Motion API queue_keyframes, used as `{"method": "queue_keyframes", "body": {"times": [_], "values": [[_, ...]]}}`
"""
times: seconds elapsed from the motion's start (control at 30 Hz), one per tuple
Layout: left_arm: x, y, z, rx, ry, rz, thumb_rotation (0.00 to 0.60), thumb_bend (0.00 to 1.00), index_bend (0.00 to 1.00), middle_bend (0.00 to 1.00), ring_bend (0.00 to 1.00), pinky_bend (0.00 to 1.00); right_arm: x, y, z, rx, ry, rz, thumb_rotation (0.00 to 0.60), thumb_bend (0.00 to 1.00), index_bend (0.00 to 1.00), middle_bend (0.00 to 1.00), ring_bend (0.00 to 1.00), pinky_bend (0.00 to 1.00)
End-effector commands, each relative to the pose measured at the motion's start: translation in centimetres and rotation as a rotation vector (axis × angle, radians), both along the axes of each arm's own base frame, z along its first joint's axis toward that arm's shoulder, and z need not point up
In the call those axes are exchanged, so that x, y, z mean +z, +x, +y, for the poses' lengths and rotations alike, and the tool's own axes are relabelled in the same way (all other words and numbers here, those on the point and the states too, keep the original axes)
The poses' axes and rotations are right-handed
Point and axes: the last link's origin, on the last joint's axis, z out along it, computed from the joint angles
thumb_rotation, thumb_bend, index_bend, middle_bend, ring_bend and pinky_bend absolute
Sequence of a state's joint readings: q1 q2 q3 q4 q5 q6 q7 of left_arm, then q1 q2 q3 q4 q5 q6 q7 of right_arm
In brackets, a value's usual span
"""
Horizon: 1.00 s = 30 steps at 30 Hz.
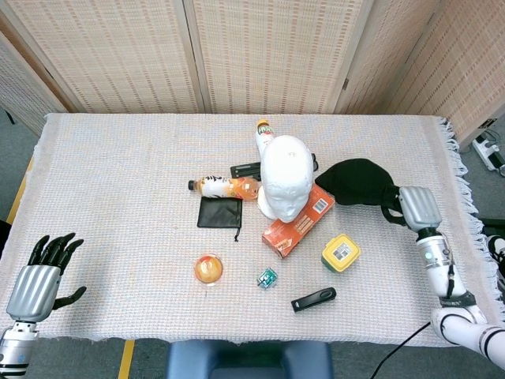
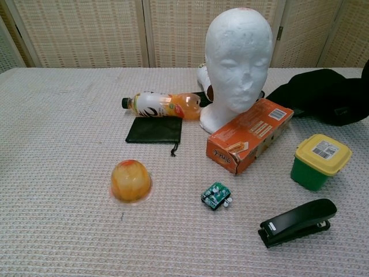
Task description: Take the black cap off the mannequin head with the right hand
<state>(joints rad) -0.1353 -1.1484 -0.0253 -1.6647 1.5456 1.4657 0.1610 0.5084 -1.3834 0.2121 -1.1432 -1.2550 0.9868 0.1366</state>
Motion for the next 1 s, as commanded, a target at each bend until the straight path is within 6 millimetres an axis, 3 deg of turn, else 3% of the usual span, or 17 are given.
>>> {"method": "queue_keyframes", "body": {"times": [0.03,0.07,0.2,0.3,0.33,0.4,0.53,0.7,0.83,0.93,1.0], "values": [[0.1,0.0,0.0,0.001,0.002,0.002,0.6,0.2,0.18,0.13,0.13,0.09,-1.4,-0.3,-0.6,-0.031,0.071,0.042,0.6,0.86,0.63,0.96,0.93,1.0],[0.1,0.0,0.0,0.001,0.002,0.003,0.6,0.2,0.18,0.13,0.13,0.09,-1.7,-0.2,-0.7,-0.038,0.089,0.051,0.6,0.82,0.6,0.94,0.91,1.0],[0.0,0.1,0.0,0.0,-0.003,0.003,0.6,0.2,0.18,0.13,0.13,0.09,-2.4,-0.3,-1.0,-0.08,0.161,0.071,0.572,0.46,0.34,0.73,0.69,0.97],[0.0,0.1,0.0,0.003,-0.002,0.003,0.6,0.2,0.18,0.13,0.13,0.09,-2.7,-0.2,-0.8,-0.115,0.213,0.058,0.385,0.23,0.18,0.53,0.5,0.79],[0.0,0.0,0.0,0.005,0.0,0.002,0.6,0.2,0.18,0.13,0.13,0.09,-2.6,-0.2,-0.7,-0.12,0.222,0.057,0.314,0.16,0.12,0.44,0.41,0.7],[0.1,-0.1,0.0,0.009,0.007,0.0,0.6,0.2,0.18,0.13,0.13,0.09,-2.4,-0.1,-0.5,-0.124,0.229,0.058,0.252,0.08,0.06,0.35,0.31,0.57],[0.2,-0.2,-0.1,0.009,0.01,-0.001,0.6,0.2,0.18,0.13,0.13,0.09,-1.3,0.0,0.5,-0.109,0.2,0.04,0.215,0.05,0.03,0.29,0.25,0.49],[0.3,-0.3,-0.1,0.011,0.012,-0.006,0.6,0.2,0.18,0.13,0.13,0.09,1.1,-0.1,2.7,-0.072,0.132,0.042,0.217,0.05,0.04,0.29,0.25,0.49],[0.4,-0.3,0.0,0.01,0.022,-0.013,0.6,0.2,0.18,0.13,0.13,0.09,2.6,0.0,5.2,-0.053,0.081,0.031,0.24,0.06,0.08,0.32,0.28,0.49],[0.4,-0.3,0.2,0.004,0.025,-0.015,0.6,0.2,0.18,0.13,0.13,0.09,3.6,0.1,7.4,-0.039,0.054,0.038,0.253,0.13,0.14,0.35,0.32,0.53],[0.5,-0.3,0.3,0.003,0.032,-0.016,0.6,0.2,0.18,0.13,0.13,0.09,4.2,0.2,9.0,-0.026,0.025,0.048,0.293,0.17,0.17,0.37,0.33,0.54]]}}
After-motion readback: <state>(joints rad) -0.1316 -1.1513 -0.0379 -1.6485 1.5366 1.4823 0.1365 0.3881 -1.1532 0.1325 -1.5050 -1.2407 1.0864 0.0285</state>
